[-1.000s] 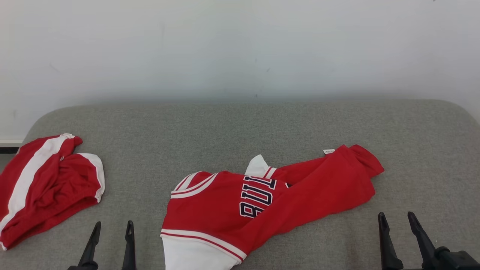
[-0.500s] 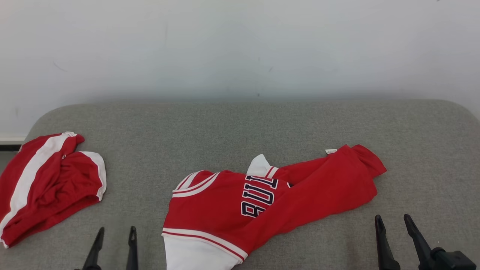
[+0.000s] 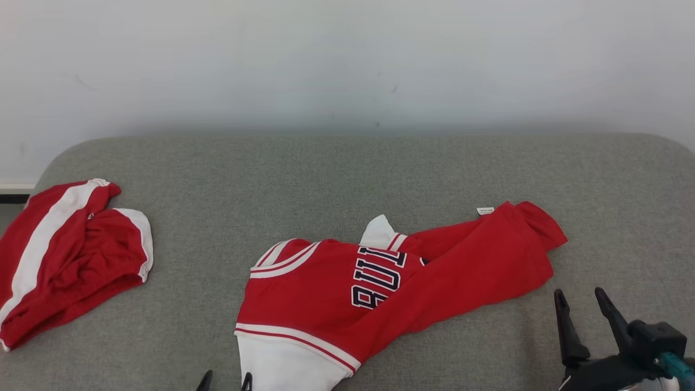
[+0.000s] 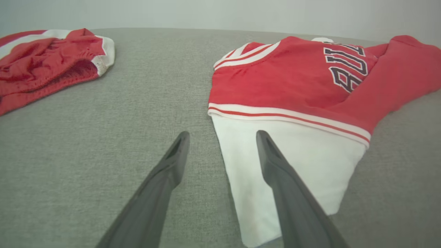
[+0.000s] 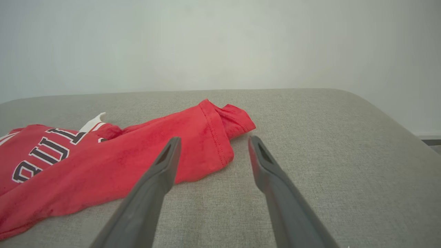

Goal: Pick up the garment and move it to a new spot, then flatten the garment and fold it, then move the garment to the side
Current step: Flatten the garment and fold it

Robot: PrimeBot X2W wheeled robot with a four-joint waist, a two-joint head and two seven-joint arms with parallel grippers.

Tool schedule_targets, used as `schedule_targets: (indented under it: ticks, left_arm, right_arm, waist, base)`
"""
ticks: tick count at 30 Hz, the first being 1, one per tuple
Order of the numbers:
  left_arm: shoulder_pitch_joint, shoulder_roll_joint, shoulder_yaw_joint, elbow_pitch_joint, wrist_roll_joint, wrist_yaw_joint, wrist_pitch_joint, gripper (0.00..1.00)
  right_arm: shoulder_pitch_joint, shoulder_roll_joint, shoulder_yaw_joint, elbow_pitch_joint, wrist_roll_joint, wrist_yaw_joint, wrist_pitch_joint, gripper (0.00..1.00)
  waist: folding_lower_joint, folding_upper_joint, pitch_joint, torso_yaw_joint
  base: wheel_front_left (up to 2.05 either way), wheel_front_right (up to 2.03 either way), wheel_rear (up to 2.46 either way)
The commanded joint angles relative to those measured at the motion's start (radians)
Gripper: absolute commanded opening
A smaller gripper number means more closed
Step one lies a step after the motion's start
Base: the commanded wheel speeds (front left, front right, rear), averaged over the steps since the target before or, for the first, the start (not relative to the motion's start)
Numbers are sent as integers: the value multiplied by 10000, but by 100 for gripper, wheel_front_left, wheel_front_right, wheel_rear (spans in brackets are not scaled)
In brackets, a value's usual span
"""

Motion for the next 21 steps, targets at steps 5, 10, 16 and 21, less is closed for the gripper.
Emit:
schedule_targets:
  ticks: [5, 10, 16, 21]
  left_arm:
    - [-252, -61, -495, 762, -252, -56, -30, 100]
    - [-363, -77, -826, 1073, -348, -78, -31, 100]
    - [-458, -73, -985, 1183, -406, -56, -31, 100]
    - [-626, -49, -1035, 1366, -494, -61, -30, 100]
  right_arm:
    - [-1135, -450, 222, 1394, 201, 3, -168, 100]
    - [-1996, -710, 517, 2658, 359, 3, -307, 100]
    - [-2798, -879, 857, 3909, 655, 3, -430, 100]
    - [-3530, -867, 1515, 4866, 1111, 3, -512, 100]
  waist:
    - [0, 0, 407, -12]
    - [0, 0, 638, 18]
    - [0, 0, 922, 67]
    - [0, 0, 1210, 93]
  base:
    - [0, 0, 0]
    - [0, 0, 0]
    - [0, 0, 0]
    - [0, 0, 0]
